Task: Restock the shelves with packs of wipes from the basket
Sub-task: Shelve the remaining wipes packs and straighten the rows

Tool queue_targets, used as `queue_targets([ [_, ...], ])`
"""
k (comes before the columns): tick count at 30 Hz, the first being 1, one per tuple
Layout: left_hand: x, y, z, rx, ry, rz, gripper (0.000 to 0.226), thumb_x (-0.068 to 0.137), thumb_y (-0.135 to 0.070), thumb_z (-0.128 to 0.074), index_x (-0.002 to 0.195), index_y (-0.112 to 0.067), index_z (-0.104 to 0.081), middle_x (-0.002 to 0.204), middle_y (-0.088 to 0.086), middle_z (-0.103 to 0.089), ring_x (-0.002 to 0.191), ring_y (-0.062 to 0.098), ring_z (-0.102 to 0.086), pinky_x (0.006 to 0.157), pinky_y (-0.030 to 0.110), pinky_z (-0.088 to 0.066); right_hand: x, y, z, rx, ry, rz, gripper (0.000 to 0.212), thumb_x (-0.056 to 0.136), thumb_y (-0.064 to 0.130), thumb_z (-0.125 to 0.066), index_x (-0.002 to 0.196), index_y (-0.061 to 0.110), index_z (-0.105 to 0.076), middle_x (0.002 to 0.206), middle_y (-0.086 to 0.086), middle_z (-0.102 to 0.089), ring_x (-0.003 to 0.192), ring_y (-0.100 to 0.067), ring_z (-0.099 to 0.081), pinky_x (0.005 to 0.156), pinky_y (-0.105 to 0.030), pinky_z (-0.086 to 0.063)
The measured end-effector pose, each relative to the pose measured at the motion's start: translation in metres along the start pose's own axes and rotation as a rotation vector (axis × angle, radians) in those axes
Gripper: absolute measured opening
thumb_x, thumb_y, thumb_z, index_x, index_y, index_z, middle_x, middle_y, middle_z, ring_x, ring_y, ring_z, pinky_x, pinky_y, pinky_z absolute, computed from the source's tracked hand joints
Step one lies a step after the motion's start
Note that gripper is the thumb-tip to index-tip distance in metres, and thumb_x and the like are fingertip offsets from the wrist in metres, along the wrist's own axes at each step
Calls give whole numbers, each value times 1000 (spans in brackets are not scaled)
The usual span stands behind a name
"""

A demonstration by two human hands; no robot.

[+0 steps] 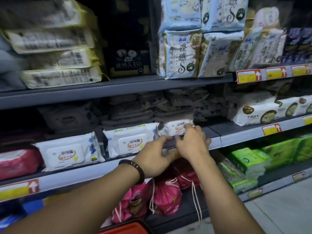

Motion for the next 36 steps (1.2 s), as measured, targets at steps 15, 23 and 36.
queue_targets([
  [15, -323, 265, -45, 220, 638, 611, 28, 101, -37, -64, 124, -24, -74, 132, 1, -72, 116, 15, -65, 91, 22, -46, -291, 73, -248, -402, 1423, 434, 33, 102, 39, -66, 95, 7, -70, 73, -8, -67, 60, -23, -62, 58, -28, -52],
  [23, -365, 350, -108, 55, 576, 993, 69, 94, -43, -72, 154, -21, -46, 158, 8, -50, 141, 27, -52, 109, 30, -44, -377, 8, -368, -592, 1255, 703, 66, 89, 13, -74, 150, 10, -49, 160, -15, -44, 145, -35, -46, 120, -49, -41],
  [36, -363, 414, -166, -61, 438, 1014, 98, 70, -61, -86, 154, -30, -48, 153, 3, -57, 141, 26, -54, 115, 34, -44, -392, -26, -429, -832, 1216, 898, 72, 103, 31, -56, 163, 10, -23, 159, -23, -42, 153, -37, -28, 127, -61, 3],
])
Point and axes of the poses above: each hand's wrist, its own x-axis towards the middle knuckle, its own z-axis out of the back of the hand, y = z × x, the point moved 6 cm from there along x, towards the middle knuckle
